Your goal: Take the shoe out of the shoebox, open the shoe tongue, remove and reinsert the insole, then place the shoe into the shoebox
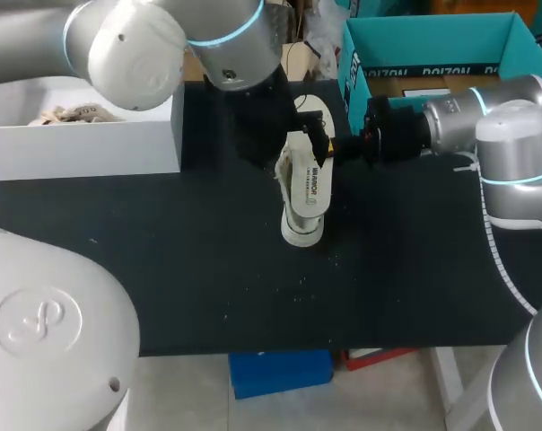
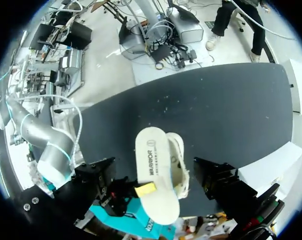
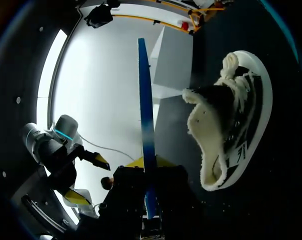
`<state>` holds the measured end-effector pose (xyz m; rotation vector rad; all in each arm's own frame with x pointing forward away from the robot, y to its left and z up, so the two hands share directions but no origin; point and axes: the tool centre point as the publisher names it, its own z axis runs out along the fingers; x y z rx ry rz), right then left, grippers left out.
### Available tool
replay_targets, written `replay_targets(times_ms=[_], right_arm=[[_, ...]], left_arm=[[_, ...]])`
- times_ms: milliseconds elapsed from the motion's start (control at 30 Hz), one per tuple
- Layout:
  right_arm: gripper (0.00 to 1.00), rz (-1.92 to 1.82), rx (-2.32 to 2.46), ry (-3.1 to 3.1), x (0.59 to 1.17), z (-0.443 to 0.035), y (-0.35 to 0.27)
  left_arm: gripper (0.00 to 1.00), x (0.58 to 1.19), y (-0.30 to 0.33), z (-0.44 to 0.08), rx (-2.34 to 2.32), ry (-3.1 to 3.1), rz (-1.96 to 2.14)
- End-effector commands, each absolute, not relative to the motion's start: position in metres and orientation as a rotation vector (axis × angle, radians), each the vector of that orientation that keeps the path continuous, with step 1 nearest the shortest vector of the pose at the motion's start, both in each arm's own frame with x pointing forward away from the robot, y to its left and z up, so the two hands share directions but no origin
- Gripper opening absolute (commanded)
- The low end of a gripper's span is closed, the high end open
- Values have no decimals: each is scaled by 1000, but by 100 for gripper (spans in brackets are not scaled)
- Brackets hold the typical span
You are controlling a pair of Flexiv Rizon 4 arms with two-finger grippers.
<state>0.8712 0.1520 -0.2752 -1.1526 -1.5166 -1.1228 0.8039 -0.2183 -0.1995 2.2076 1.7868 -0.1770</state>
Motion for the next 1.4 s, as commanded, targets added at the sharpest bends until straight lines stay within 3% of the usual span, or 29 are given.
replay_targets(times_ms=[33,833,1400], right_arm=[[0,-1121,-1154,-1518,872,-275,152],[0,-1121,-1154,-1518,872,-275,152],[0,-1121,-1154,-1518,872,-275,152]], left_arm=[[100,812,-232,-209,2337,1944,169],[100,830,-258,-225,2135,1949,28],[100,899,-237,-203,2077,1945,136]])
